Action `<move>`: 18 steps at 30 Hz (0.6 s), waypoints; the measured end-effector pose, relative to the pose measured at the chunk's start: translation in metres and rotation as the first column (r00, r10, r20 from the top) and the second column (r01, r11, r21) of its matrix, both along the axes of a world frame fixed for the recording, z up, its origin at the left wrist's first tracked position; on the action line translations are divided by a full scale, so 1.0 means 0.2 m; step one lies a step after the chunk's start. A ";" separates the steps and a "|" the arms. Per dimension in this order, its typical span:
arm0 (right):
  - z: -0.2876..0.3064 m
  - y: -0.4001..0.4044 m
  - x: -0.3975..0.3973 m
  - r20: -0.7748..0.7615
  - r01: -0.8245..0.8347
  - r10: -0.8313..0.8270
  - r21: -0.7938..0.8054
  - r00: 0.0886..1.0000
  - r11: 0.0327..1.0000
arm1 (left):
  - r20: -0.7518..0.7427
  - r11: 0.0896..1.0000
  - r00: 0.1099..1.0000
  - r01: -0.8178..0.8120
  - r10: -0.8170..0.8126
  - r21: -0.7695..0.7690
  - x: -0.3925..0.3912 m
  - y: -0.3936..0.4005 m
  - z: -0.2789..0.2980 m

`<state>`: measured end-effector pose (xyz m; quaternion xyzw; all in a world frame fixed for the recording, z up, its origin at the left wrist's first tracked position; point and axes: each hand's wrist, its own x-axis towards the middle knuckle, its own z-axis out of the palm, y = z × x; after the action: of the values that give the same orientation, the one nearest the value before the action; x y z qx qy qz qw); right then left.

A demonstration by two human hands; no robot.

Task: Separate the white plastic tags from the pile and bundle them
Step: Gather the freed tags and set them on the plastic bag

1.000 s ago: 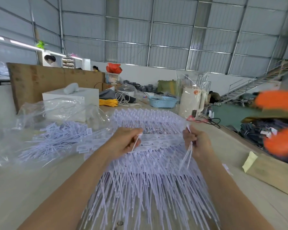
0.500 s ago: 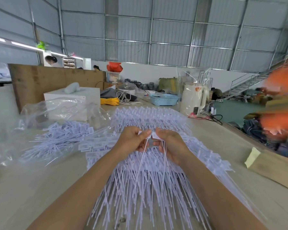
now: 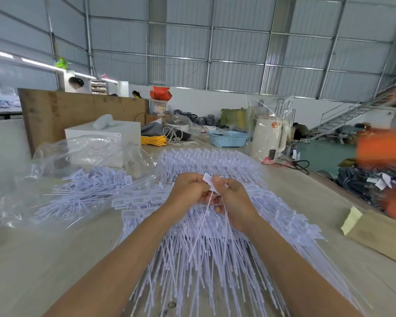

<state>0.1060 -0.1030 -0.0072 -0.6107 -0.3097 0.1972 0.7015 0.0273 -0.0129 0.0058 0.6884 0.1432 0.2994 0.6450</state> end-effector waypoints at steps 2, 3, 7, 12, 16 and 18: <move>0.00 0.00 0.00 -0.003 0.028 -0.028 0.024 1.000 0.999 | -0.026 0.999 1.000 0.013 -0.012 0.041 0.00 -0.01 0.00; 0.00 0.00 0.00 -0.003 0.038 -0.038 0.034 0.999 0.999 | -0.031 0.998 0.999 0.012 -0.010 0.058 0.00 -0.01 0.00; 0.02 -0.01 0.01 -0.008 0.071 -0.071 0.005 0.997 0.997 | -0.037 0.978 0.997 -0.061 0.070 0.200 0.00 -0.01 -0.02; 0.04 -0.02 0.01 -0.099 0.095 -0.086 0.088 0.991 0.992 | -0.036 0.988 0.999 0.010 -0.004 0.153 0.00 -0.04 -0.03; 0.06 -0.03 0.03 -0.189 0.202 -0.179 0.112 0.966 0.973 | -0.068 0.986 0.997 0.049 -0.039 0.158 0.02 -0.12 -0.04; 0.09 -0.05 0.05 -0.253 0.237 -0.193 0.160 0.948 0.958 | -0.100 0.990 0.992 0.084 -0.073 0.113 0.02 -0.14 -0.03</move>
<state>0.1157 -0.1127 0.0100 -0.5444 -0.1732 0.1600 0.8050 0.0305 -0.0409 -0.0008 0.7436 0.1285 0.2484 0.6072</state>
